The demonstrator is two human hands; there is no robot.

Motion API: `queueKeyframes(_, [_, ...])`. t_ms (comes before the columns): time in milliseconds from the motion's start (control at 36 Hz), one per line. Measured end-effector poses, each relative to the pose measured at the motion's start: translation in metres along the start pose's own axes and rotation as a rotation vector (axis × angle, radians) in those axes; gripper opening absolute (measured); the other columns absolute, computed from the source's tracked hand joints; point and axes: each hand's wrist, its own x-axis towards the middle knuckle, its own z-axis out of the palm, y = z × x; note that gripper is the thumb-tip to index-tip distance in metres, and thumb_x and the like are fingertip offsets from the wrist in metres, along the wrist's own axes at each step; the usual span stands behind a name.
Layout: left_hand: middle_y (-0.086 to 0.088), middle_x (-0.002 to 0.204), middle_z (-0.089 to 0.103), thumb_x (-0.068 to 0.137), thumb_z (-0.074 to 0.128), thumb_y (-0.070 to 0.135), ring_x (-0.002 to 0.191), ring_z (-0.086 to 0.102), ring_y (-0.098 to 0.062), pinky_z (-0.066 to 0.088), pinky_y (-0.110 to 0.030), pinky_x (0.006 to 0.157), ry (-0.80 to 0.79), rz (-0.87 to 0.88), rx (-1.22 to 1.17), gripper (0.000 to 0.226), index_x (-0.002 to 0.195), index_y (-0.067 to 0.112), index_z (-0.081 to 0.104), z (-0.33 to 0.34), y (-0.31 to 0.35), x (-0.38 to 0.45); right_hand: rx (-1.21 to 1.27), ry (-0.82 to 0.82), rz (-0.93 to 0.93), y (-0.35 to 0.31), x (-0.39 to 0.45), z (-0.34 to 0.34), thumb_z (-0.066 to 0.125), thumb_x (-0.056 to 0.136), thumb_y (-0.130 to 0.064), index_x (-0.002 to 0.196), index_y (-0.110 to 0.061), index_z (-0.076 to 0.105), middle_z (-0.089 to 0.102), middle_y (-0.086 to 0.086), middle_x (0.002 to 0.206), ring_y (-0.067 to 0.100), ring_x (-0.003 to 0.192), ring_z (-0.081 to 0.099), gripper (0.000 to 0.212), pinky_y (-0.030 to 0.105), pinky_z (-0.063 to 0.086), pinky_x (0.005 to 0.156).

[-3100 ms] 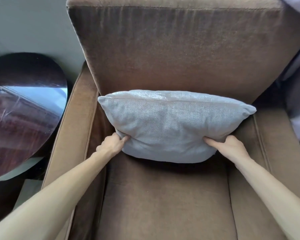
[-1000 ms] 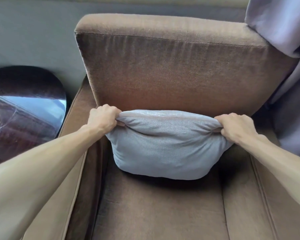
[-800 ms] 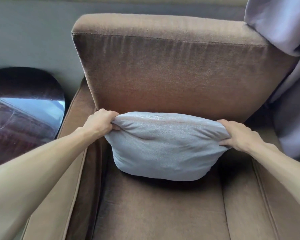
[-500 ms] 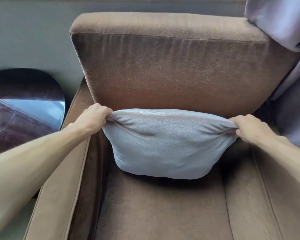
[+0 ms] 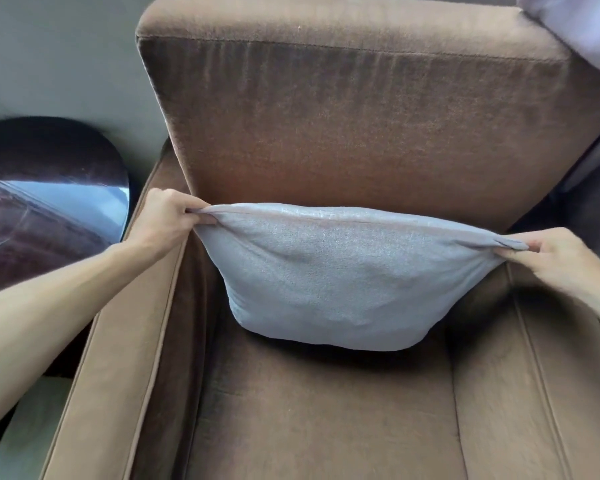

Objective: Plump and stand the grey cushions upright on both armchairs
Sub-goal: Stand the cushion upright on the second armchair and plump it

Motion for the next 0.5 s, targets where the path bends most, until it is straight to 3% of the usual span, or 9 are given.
queueKeyframes(28, [-0.006,0.091,0.080,0.081,0.080,0.008,0.079,0.065,0.012,0.054,-0.023,0.081,0.016,-0.016,-0.007,0.017,0.097,0.012,0.083,0.002,-0.001,-0.001,0.000,-0.007,-0.011,0.002,0.000,-0.001,0.058,0.053,-0.095,0.099,-0.059,0.074,0.078,-0.020,0.095,0.006,0.101,0.070,0.061,0.040,0.052,0.096])
queueKeyframes(56, [-0.006,0.090,0.080,0.081,0.081,0.010,0.077,0.065,0.014,0.053,-0.016,0.078,0.032,-0.053,-0.024,0.017,0.097,0.013,0.083,0.005,-0.001,-0.003,-0.022,-0.005,-0.021,0.004,0.004,-0.001,0.062,0.056,-0.091,0.098,-0.059,0.074,0.079,-0.018,0.094,0.008,0.101,0.070,0.054,0.040,0.053,0.096])
queueKeyframes(111, [-0.003,0.087,0.080,0.080,0.082,0.015,0.077,0.065,0.013,0.048,-0.004,0.073,0.063,-0.157,-0.099,0.017,0.097,0.016,0.083,0.011,-0.002,-0.006,-0.044,0.013,0.002,-0.003,0.003,0.001,0.073,0.075,-0.066,0.090,-0.063,0.072,0.079,-0.015,0.091,0.012,0.101,0.071,0.015,0.032,0.052,0.089])
queueKeyframes(139, [-0.002,0.087,0.079,0.080,0.082,0.017,0.080,0.068,0.008,0.048,-0.004,0.075,0.071,-0.207,-0.153,0.016,0.096,0.018,0.083,0.013,-0.003,-0.008,-0.071,0.008,0.008,-0.005,0.005,-0.001,0.076,0.079,-0.055,0.087,-0.066,0.071,0.079,-0.014,0.091,0.014,0.101,0.071,0.014,0.029,0.050,0.084])
queueKeyframes(222, [0.003,0.090,0.080,0.081,0.081,0.020,0.095,0.074,-0.010,0.056,-0.029,0.094,0.041,-0.319,-0.365,0.014,0.095,0.023,0.082,0.020,-0.010,-0.016,-0.145,-0.088,0.021,-0.023,0.001,-0.002,0.079,0.060,-0.069,0.095,-0.061,0.072,0.078,-0.019,0.100,0.007,0.103,0.069,0.037,0.028,0.048,0.090])
queueKeyframes(278, [-0.001,0.099,0.080,0.084,0.080,0.019,0.103,0.074,-0.017,0.055,-0.042,0.101,0.028,-0.382,-0.530,0.019,0.102,0.020,0.080,0.025,-0.014,-0.024,-0.185,-0.121,-0.038,-0.043,-0.003,0.002,0.090,0.063,-0.042,0.105,-0.054,0.071,0.073,-0.015,0.117,0.011,0.116,0.065,0.047,0.026,0.047,0.098])
queueKeyframes(333, [-0.007,0.110,0.078,0.084,0.079,0.022,0.111,0.072,-0.022,0.052,-0.047,0.106,0.028,-0.433,-0.708,0.030,0.112,0.014,0.075,0.032,-0.014,-0.035,-0.268,-0.138,-0.093,-0.061,-0.003,0.014,0.088,0.071,-0.014,0.131,-0.039,0.061,0.062,-0.006,0.139,0.019,0.133,0.053,0.070,0.028,0.038,0.106])
queueKeyframes(389, [-0.006,0.117,0.076,0.079,0.080,0.030,0.115,0.070,-0.021,0.049,-0.047,0.109,-0.028,-0.494,-0.847,0.044,0.118,0.013,0.070,0.043,-0.013,-0.051,-0.354,-0.113,-0.184,-0.087,-0.008,0.035,0.088,0.071,-0.020,0.148,-0.027,0.047,0.051,0.000,0.150,0.022,0.142,0.040,0.088,0.038,0.033,0.113])
queueKeyframes(500, [0.008,0.135,0.065,0.053,0.095,0.036,0.128,0.059,-0.014,0.042,-0.039,0.114,-0.306,-0.559,-0.787,0.100,0.141,0.024,0.049,0.074,-0.019,-0.080,-0.573,-0.043,-0.409,-0.128,-0.009,0.087,0.077,0.058,-0.070,0.156,-0.025,0.030,0.042,-0.001,0.156,0.021,0.146,0.033,0.118,0.054,0.028,0.116])
